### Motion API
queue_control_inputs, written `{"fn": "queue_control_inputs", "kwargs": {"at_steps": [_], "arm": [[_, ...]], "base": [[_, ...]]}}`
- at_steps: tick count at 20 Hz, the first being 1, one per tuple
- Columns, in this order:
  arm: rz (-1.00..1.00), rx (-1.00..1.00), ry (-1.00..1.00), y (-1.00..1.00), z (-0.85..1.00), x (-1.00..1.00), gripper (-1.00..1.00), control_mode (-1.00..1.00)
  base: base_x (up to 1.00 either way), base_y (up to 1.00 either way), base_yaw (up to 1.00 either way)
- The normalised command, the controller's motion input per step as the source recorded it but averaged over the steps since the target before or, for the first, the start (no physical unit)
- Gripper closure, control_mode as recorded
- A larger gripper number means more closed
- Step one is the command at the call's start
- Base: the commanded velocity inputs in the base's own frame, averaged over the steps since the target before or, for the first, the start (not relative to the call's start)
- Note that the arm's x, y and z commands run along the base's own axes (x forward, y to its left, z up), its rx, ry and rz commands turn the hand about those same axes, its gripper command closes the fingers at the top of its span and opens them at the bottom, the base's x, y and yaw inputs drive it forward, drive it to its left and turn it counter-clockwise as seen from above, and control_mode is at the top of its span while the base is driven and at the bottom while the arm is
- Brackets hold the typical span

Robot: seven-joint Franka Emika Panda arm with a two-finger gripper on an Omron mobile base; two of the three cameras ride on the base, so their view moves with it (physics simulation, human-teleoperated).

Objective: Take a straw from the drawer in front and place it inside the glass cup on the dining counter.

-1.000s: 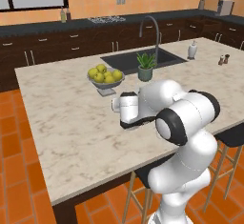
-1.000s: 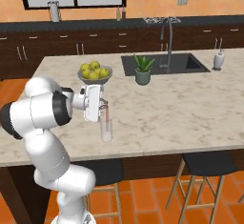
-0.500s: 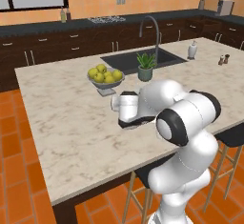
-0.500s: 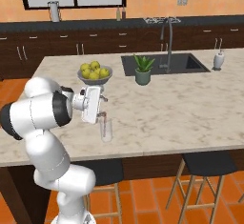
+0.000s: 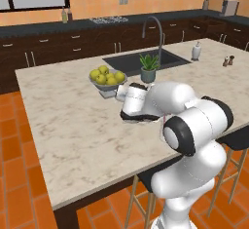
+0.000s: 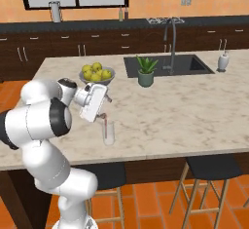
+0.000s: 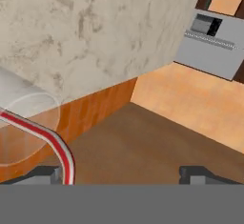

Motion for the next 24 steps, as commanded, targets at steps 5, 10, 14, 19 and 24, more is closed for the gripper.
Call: {"fn": "queue_control_inputs", "kwargs": {"at_steps": [5,10,14,19,24], "arm": [[-0.04,0.28,0.02,0.00,0.01,0.01,-1.00,-1.00],[-0.04,0.30,0.07,0.00,-0.07,0.07,-1.00,-1.00],[-0.03,0.29,0.01,0.00,-0.09,-0.02,-1.00,-1.00],[-0.03,0.28,0.01,0.00,-0.14,-0.01,-1.00,-1.00],[-0.03,0.26,0.00,0.00,-0.09,0.00,-1.00,-1.00]], "base": [[0.00,0.00,0.00],[0.00,0.00,0.00],[0.00,0.00,0.00],[0.00,0.00,0.00],[0.00,0.00,0.00]]}}
